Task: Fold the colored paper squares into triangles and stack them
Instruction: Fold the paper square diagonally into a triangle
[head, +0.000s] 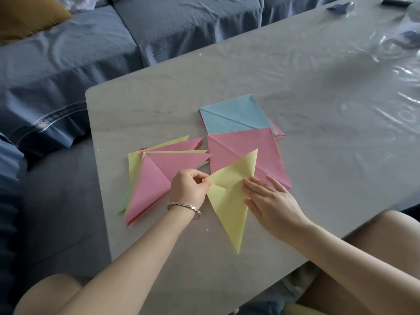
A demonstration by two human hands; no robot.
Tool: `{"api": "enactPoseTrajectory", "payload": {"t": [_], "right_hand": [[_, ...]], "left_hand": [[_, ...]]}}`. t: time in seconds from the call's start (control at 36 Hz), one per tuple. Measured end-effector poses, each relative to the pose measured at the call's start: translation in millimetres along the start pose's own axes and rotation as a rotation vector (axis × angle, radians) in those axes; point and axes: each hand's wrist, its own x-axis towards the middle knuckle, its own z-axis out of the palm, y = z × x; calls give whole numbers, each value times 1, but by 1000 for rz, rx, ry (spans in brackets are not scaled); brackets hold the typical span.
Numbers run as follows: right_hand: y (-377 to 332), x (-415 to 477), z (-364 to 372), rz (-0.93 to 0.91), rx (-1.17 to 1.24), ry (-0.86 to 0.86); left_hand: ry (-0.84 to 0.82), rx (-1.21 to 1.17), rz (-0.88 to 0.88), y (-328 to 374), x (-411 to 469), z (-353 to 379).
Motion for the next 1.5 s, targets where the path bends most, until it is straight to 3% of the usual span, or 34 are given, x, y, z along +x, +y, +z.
{"api": "enactPoseTrajectory", "payload": {"t": [0.11, 0.19, 0.36, 0.5, 0.69, 1.25, 1.39, 1.5], "right_hand": [[13, 22, 5, 95, -31, 146], [21, 41, 5, 179, -10, 163], [29, 65, 4, 262, 48, 91], [32, 61, 3, 278, 21, -70], [31, 50, -4, 264, 32, -160], [-33, -18, -2, -32, -10, -333], [-32, -9, -11, -20, -74, -373], [-14, 12, -12, 120, -60, -336]], "left_hand": [[0, -20, -14, -4, -1, 1], [5, -28, -13, -5, -1, 1], [11, -39, -21, -7, 0, 0], [38, -49, -36, -10, -1, 0], [40, -45, -33, -10, -2, 0], [29, -58, -53, -11, -2, 1], [23, -65, -40, -12, -1, 0], [19, -57, -24, -12, -1, -1]]}}
